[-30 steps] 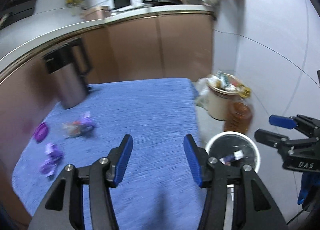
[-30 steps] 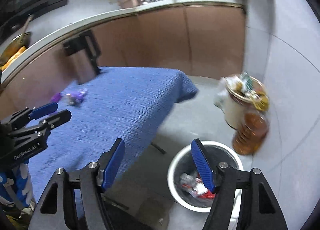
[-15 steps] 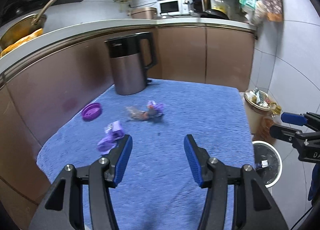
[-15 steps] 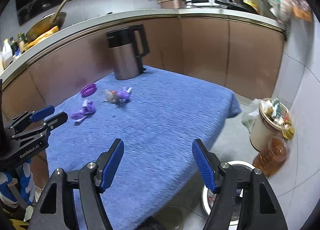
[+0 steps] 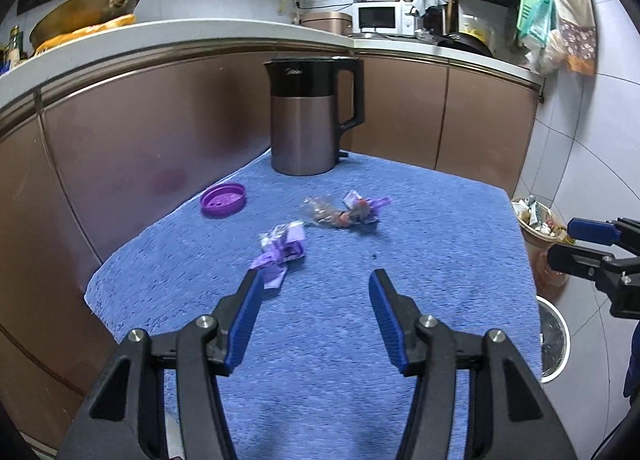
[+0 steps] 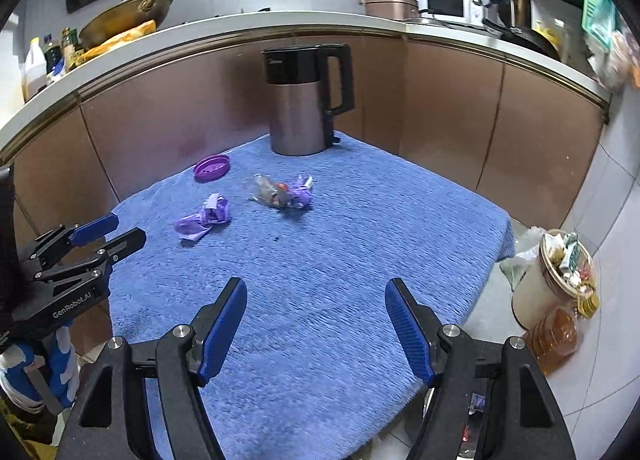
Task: Collect trash
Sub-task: 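Move both open grippers back over the purple wrappers on the towel, then grasp a purple wrapper with the left gripper while the right grasps another purple wrapper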
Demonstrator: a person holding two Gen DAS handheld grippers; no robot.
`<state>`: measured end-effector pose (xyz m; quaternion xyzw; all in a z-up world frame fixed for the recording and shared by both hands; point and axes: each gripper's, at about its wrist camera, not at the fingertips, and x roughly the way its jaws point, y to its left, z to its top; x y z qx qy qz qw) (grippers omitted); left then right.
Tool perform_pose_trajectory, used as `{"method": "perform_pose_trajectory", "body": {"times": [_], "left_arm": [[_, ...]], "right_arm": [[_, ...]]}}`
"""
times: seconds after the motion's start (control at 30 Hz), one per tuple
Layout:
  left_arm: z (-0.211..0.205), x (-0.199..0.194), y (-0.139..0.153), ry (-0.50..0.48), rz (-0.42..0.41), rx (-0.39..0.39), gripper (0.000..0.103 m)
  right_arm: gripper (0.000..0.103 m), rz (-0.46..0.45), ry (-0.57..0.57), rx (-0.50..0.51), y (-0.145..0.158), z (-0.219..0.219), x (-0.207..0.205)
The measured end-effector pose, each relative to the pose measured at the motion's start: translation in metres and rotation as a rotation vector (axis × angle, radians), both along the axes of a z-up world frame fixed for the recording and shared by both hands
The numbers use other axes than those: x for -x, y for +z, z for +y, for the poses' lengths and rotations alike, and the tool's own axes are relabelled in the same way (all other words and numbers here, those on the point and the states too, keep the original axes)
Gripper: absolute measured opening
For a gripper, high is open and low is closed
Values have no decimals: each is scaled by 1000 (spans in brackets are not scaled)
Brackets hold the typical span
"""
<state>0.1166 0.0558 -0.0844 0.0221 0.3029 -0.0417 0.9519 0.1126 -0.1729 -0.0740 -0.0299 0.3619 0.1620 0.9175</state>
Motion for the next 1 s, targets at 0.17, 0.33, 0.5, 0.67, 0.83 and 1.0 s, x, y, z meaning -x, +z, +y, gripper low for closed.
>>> {"method": "perform_pose_trajectory", "body": {"times": [0.17,0.33,0.5,0.67,0.83,1.0], "left_arm": [[17,-11,-11,29,29,11,53],[47,-29,-28,74,69,52,53],[95,-46,-47,110,104,135,53],[109,-67,-58,63,143,176,53],[89,-100,-63,-55,178,177,53],[78,-133,-79,-73,225,161,52]], "right_arm": [[70,20,34,12,-7,19,-16],[70,49,77,27,-18,35,-39],[70,76,128,24,-32,52,-72],[70,108,174,13,-56,71,-112],[70,124,178,-13,-75,79,-154],[70,93,168,-24,-80,85,-186]]}}
